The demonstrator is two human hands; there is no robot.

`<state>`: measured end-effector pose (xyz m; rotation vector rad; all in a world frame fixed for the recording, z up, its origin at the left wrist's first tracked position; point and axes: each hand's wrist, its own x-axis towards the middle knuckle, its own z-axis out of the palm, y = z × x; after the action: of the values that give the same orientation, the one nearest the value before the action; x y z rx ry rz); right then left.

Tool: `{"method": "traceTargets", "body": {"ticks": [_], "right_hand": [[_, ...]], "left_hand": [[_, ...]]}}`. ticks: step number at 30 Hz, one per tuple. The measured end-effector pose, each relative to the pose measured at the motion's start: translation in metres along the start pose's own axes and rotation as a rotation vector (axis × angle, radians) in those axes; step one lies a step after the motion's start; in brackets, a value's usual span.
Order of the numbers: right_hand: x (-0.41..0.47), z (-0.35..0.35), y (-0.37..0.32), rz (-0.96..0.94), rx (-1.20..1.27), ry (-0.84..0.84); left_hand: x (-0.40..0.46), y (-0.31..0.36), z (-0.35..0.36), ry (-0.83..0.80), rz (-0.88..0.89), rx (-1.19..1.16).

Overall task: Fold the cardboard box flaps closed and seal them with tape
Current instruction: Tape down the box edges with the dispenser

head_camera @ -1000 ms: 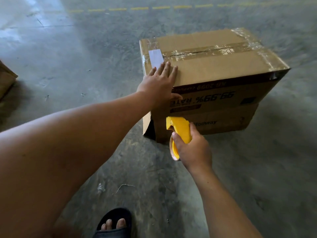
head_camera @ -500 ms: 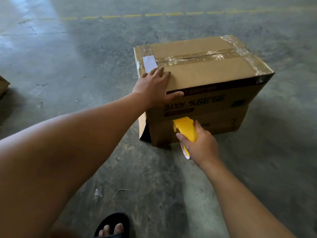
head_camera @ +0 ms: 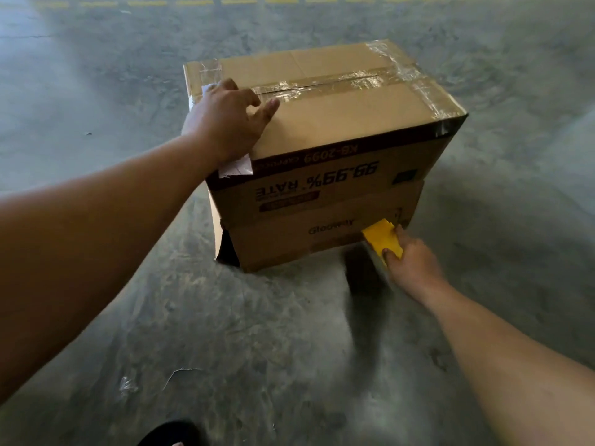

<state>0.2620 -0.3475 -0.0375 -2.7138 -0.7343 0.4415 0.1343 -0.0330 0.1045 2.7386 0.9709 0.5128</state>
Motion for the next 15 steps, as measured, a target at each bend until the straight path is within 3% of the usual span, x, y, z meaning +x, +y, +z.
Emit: {"method": "traceTargets", "body": {"ticks": [10,15], "right_hand": [[0.048,0.032,0.069,0.077,-0.176,0.007],[0.061,0.035,0.09,0.151,-0.196,0.026]], "left_hand": [[0.006,-0.004,0.015,-0.256,0.017,0.169],[0.011,-0.011,0.021,-0.274,0.025,0.197]]}}
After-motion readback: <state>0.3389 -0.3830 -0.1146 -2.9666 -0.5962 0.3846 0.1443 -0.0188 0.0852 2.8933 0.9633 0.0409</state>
